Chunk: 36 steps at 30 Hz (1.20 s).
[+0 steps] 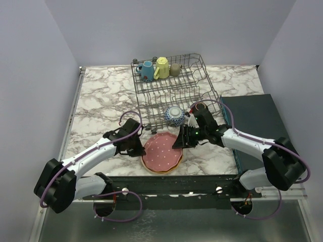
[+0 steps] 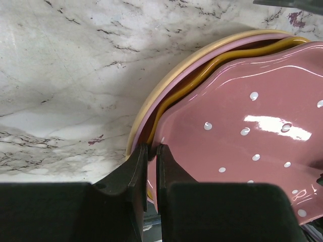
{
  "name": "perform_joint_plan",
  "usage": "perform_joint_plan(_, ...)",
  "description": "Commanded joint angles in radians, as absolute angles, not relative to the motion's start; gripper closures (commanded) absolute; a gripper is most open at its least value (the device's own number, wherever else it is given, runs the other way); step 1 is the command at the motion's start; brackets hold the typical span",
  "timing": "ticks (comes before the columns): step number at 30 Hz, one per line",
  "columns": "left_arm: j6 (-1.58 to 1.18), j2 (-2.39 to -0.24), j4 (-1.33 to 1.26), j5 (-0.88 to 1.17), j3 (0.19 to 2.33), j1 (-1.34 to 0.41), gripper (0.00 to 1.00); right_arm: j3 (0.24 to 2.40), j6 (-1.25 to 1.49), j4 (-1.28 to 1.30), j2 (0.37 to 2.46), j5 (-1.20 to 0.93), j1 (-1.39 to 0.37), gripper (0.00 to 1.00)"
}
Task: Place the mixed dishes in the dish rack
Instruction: Pick up the plate from the corner of the board.
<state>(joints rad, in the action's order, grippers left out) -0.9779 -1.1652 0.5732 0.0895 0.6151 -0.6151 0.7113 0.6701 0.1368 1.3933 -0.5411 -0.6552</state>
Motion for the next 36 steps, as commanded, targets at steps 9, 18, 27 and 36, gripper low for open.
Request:
perform_joint_plan(9,-1.025,-1.228,0.415,0.109,0.599,-0.629,1.0,0.681,0.703,0.075,1.437,-0.634,-0.683,0.57)
perform_joint_plan(18,-1.022,-1.238,0.402,0.115,0.604,-0.632,1.0,0.715,0.713,0.064,1.454,-0.649,-0.692,0.64)
perform_joint_plan(27,-1.022,-1.205,0.402,0.109,0.598,-0.633,1.0,0.756,0.706,0.103,1.424,-0.616,-0.693,1.0)
perform_joint_plan(36,-1.015,-1.144,0.429,0.103,0.627,-0.632,0.71,0.815,0.694,0.198,1.336,-0.52,-0.693,1.0)
